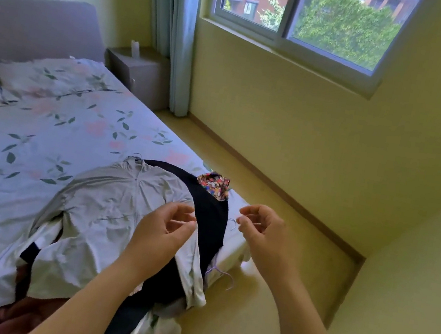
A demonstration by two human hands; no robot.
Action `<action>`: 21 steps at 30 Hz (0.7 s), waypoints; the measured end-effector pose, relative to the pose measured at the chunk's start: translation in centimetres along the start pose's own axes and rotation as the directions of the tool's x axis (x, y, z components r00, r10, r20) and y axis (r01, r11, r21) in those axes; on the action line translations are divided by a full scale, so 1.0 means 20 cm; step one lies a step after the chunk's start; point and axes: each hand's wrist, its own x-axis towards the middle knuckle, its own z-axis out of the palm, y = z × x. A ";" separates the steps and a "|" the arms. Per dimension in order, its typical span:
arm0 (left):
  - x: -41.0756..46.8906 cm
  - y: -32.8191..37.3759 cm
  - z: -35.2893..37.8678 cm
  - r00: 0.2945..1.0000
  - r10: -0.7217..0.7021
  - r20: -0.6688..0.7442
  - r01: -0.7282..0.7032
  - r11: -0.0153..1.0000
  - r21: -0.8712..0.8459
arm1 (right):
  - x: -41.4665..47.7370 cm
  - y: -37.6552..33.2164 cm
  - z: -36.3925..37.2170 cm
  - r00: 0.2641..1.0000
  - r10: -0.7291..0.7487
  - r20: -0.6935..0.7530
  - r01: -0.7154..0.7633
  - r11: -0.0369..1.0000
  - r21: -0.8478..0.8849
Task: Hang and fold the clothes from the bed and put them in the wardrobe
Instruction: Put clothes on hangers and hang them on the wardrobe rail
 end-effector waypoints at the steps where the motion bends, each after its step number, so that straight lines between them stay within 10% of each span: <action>1: 0.03 0.00 0.02 1.000 -0.019 -0.021 0.019 1.000 0.006 | 0.06 0.02 -0.01 0.999 0.004 0.040 -0.005 1.000 0.007; 21: 1.09 -0.01 0.11 0.939 -0.143 -0.311 0.140 0.990 -0.032 | 1.35 0.07 0.25 0.941 -0.089 0.326 0.104 0.994 -0.028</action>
